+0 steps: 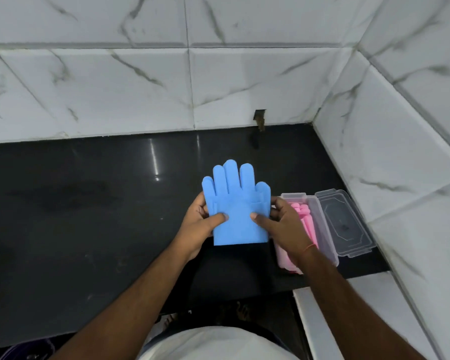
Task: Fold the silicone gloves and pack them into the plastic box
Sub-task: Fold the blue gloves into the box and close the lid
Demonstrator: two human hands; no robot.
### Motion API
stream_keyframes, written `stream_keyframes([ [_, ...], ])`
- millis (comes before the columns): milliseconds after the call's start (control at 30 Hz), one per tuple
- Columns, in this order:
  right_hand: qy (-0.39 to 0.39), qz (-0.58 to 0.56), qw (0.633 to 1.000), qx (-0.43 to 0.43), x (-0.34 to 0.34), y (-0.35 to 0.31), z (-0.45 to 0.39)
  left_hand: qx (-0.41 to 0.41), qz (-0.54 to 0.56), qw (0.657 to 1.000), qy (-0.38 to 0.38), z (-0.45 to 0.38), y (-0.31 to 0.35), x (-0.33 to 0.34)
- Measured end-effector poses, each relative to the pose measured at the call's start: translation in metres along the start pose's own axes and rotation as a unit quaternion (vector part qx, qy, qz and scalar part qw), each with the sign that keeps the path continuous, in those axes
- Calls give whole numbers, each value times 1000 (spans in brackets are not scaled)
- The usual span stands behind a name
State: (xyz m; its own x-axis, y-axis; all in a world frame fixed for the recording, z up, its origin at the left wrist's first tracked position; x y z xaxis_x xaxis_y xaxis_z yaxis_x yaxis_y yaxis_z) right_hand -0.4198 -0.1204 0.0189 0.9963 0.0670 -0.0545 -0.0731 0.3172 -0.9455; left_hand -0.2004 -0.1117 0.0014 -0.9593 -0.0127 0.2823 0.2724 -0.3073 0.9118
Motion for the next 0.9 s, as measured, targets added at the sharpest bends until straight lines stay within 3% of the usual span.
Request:
stream_keyframes([
  [233, 69, 72, 995, 21, -121, -4, 27, -55, -67, 994, -59, -9, -19, 105],
  [333, 87, 102, 990, 52, -155, 12, 31, -57, -151, 986, -44, -11, -29, 127],
  [533, 106, 243, 963, 56, -169, 24, 29, 13, -336, 942, 10, -14, -33, 131],
  [767, 126, 380, 915, 55, -170, 16, 36, 15, -431, 902, -4, -15, -37, 128],
  [833, 136, 434, 890, 29, -166, 4, 43, 47, -479, 877, -8, -15, -28, 130],
  [900, 152, 490, 857, -49, -154, -17, 54, 118, -523, 844, -5, -17, -6, 133],
])
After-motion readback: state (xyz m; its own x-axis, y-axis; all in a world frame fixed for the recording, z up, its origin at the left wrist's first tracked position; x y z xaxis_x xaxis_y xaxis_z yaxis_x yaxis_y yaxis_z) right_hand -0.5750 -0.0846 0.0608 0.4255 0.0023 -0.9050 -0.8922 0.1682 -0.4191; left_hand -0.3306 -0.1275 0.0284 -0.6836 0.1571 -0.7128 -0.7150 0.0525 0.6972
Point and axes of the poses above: each hand's wrist, its own z-axis away from the middle knuckle, its own x-axis out of the palm, y = z × x, the point moved 8 cm from there along -z, towards the middle knuckle
